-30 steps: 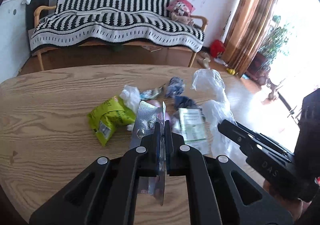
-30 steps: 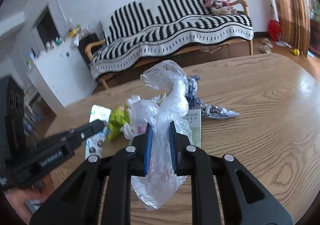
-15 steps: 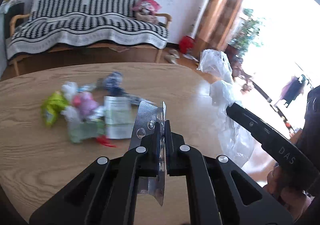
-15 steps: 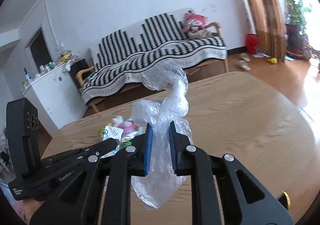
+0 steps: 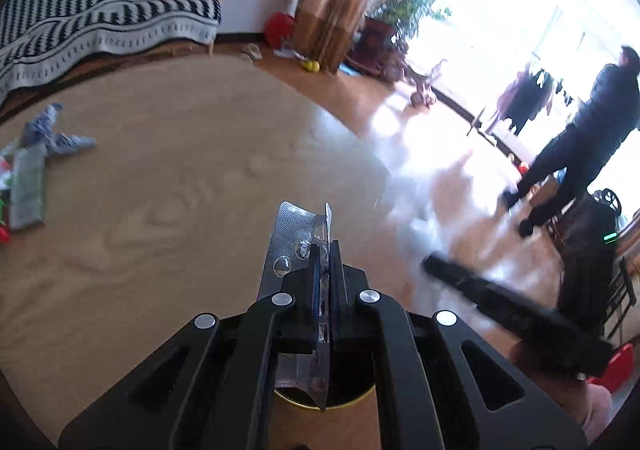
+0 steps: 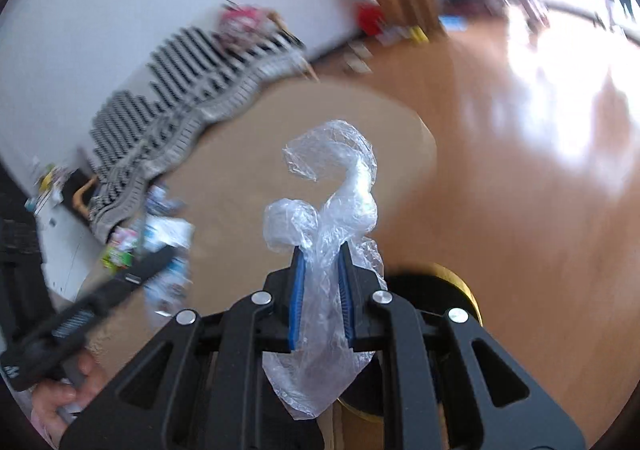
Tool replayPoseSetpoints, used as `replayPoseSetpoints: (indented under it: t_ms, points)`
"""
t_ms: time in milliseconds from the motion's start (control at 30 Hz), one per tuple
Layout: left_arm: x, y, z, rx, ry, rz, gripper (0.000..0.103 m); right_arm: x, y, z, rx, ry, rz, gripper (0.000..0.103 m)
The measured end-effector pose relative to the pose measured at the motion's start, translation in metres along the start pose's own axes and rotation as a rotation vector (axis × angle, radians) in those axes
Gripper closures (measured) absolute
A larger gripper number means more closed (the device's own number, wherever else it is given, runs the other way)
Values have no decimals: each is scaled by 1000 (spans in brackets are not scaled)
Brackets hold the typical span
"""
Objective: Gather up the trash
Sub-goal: 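Carry both items to the black bin and open both grippers over it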
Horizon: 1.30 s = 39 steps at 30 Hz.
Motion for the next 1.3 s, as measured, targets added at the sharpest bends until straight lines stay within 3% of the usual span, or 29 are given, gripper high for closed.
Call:
replayPoseSetpoints:
  t_ms: [200, 567, 600, 633, 667, 700, 933, 1200, 1233, 1300]
  points:
    - [-35, 20, -7, -23, 29, 83, 100, -60, 45, -55, -79, 127, 153, 87]
    - [-57, 38, -12, -43, 62, 185, 100, -77, 66, -71, -154, 146, 211, 85]
    - [-58, 39, -11, -47, 58, 190, 100, -75, 64, -72, -154, 156, 209, 72]
    - [-59, 40, -10, -52, 49, 200, 100, -72, 62, -73, -151, 169, 195, 45]
    - [-60, 42, -9, -53, 45, 207, 100, -70, 59, -74, -148, 180, 184, 29]
    - [-61, 42, -9, -55, 43, 214, 100, -66, 58, -75, -143, 196, 168, 8]
    - [-70, 52, -14, -49, 72, 241, 99, -39, 39, -84, -129, 246, 61, 7]
    - [-81, 72, -23, -66, 74, 286, 99, -26, 25, -89, -132, 268, 0, 7]
    - [-81, 74, -24, -47, 75, 287, 90, -24, 24, -88, -131, 264, -4, 7]
    - [-79, 75, -23, -25, 70, 287, 34, -22, 22, -86, -127, 263, -14, 7]
Point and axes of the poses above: each gripper's, at about its wrist camera, not at the fingertips, and y roughly the way its jaws point, z to its left, x to its top, the point moved 2 cm from there along y, roughly the way its jaws point, and after that the axes turned 14 degrees about -z, right-handed, at the moved point
